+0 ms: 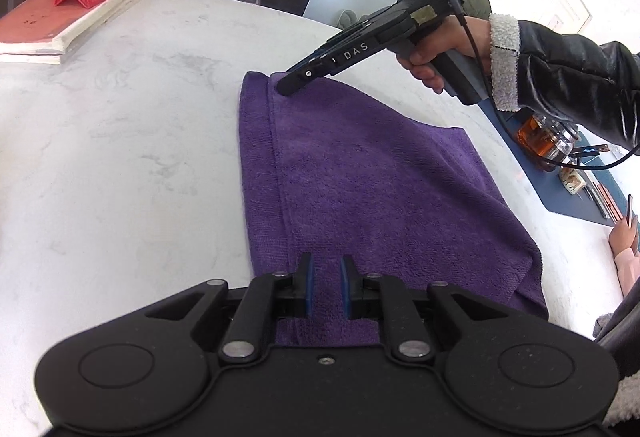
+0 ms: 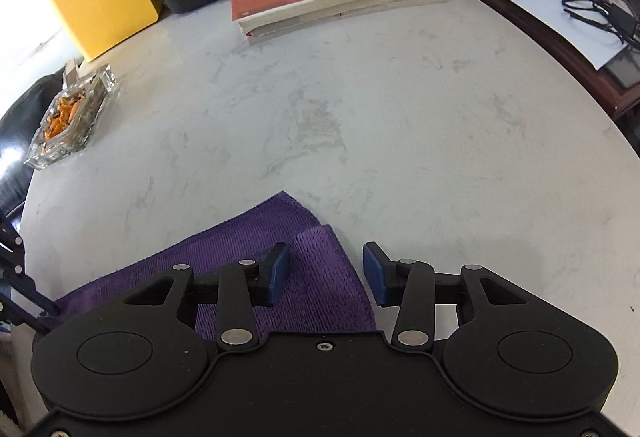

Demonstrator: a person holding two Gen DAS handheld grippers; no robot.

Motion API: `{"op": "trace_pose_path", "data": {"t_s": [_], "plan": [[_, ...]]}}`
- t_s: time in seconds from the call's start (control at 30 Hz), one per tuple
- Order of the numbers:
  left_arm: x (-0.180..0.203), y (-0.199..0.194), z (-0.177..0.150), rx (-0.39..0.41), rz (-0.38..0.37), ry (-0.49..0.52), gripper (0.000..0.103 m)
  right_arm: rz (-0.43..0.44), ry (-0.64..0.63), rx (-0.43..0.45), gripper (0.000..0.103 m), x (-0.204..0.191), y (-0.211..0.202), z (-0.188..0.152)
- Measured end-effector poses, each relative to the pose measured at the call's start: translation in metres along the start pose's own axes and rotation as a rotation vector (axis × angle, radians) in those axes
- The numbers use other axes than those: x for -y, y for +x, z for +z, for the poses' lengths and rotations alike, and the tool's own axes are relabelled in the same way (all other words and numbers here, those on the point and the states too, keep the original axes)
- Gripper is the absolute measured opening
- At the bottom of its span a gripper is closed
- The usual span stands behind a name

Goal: Fold towel

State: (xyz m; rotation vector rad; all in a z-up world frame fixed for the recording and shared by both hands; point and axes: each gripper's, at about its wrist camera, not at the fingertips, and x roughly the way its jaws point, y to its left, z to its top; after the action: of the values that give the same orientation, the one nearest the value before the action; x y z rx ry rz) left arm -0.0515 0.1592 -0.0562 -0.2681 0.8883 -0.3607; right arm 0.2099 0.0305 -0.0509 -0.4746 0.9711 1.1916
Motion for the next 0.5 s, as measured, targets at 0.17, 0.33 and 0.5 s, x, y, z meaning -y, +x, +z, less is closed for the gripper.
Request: {"op": "trace_pose_path", "data": {"t_s": [0.17, 0.33, 0.5], "plan": [[-0.002, 0.014, 0.012, 0.004, 0.017, 0.006, 0.013, 0.023, -0.059, 0.019, 0.009, -0.009, -0.008, -0.001], [-0.011, 0.020, 0.026, 0.031, 0.051, -0.009, 0.013, 0.016, -0.111, 0.060, 0.009, -0.020, -0.020, 0.000], [-0.025, 0.031, 0.038, 0.027, 0.072, -0.034, 0.013, 0.080, -0.123, 0.117, 0.002, -0.026, -0.040, 0.006]]}}
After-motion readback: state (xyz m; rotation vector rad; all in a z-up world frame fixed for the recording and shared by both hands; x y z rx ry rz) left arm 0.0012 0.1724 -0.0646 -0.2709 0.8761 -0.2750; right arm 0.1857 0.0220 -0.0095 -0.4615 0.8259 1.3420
